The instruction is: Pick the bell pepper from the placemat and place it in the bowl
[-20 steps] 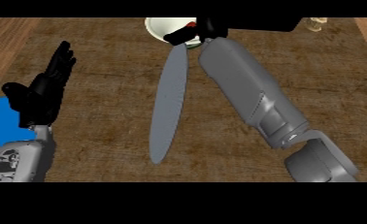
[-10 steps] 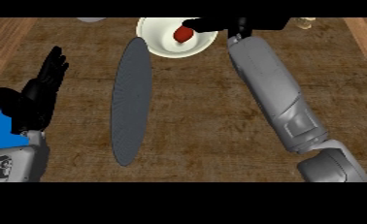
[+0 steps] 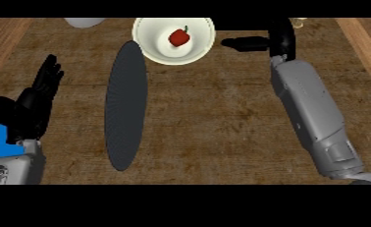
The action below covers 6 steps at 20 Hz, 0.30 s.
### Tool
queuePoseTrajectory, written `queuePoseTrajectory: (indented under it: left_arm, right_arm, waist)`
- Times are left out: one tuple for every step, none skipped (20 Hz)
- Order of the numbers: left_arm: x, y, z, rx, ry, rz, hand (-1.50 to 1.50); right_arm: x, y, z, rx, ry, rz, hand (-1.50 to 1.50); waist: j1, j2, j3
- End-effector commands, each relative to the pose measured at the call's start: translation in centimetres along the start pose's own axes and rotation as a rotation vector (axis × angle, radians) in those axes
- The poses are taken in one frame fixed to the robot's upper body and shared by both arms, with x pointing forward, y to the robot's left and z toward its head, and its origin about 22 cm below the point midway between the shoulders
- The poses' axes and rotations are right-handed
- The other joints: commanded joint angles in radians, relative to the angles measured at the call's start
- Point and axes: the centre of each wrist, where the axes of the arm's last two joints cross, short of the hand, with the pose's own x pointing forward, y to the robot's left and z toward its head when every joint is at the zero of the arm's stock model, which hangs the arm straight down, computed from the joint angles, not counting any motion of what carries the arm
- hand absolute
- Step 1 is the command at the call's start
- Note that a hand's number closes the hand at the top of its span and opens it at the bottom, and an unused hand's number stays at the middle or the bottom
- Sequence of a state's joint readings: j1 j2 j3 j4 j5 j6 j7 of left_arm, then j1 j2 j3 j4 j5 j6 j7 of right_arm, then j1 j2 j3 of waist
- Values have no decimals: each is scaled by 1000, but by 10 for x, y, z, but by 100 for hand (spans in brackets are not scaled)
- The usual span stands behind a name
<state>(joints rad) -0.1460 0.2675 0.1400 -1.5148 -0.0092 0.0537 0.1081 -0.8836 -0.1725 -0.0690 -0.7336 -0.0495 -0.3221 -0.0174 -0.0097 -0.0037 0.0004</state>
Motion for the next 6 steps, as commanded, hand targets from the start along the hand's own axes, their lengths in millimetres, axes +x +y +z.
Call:
queuePoseTrajectory:
  left_arm:
    - [-8,-9,13,-5,-1,-1,0]
    - [21,6,1,-12,-15,-1,0]
    - [6,-9,-1,10,-15,1,0]
    - [12,8,-4,-2,-5,10,0]
    - [19,-2,-11,1,-11,2,0]
    - [2,15,2,-8,-17,-2,0]
  right_arm:
    - [-18,-48,9,37,-27,-54,-150]
    - [-12,-33,15,30,-44,-74,-150]
    - [-27,-61,19,49,-51,-81,-150]
    - [-15,-57,23,61,-64,-78,-150]
    - [-2,-35,17,43,-90,-112,-150]
    - [9,-43,22,61,-76,-92,-150]
  waist:
    - [6,1,0]
    - [6,0,0]
    - [1,1,0]
    - [3,0,0]
    - [8,3,0]
    - [8,1,-1]
